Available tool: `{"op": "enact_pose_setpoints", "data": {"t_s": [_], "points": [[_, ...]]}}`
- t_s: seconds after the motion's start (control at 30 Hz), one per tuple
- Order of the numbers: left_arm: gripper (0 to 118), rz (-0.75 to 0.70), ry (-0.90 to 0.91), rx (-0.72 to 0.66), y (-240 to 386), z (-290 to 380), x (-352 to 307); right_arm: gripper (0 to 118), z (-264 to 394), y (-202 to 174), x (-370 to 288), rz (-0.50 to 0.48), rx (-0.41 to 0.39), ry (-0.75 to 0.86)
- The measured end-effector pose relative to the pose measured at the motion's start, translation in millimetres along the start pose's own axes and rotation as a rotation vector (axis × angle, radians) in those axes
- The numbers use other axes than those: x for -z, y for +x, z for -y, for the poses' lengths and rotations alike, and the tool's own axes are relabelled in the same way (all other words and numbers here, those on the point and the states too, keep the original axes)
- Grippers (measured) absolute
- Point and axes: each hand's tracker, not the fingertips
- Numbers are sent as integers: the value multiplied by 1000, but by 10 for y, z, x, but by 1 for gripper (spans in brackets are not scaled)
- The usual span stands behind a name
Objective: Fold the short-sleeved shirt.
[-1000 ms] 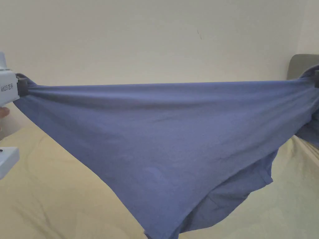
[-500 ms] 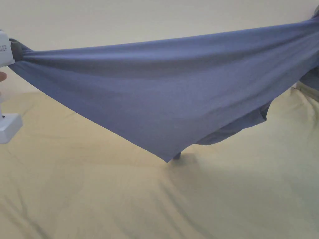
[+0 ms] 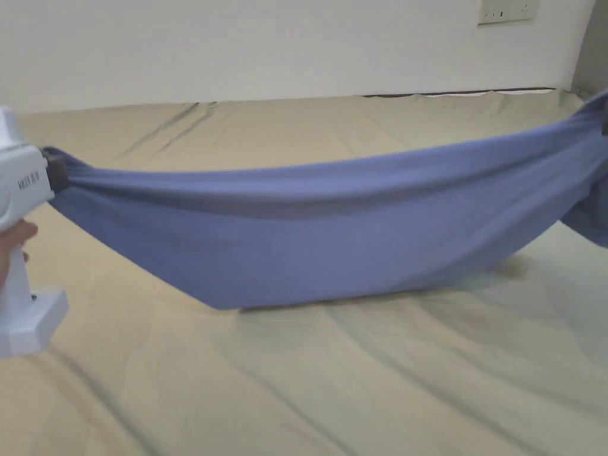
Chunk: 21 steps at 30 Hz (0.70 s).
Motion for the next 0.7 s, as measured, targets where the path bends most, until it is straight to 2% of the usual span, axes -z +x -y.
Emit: {"op": "enact_pose_setpoints", "data": {"t_s": [0.13,0.3,0.5,0.6,0.63,0.7], "points": [[1,77,-49,-56,-67,331,-522,2,345,92,-558,-21,-8,-30],[1,106,-75,-24,-261,671,-1284,2,688,188,-1499,-60,-13,-31],[1,142,-112,-66,-594,1107,-2256,2,1114,352,-2628,-88,-34,-43],[1,176,-130,-53,-744,1344,-2636,2,1362,380,-3111,-103,-3,-72],[1,185,-143,-45,-770,1443,-2754,2,1465,360,-3253,-110,-13,-88],[1,199,-180,-20,-811,1634,-2897,2,1649,306,-3416,-130,-85,-137]]}}
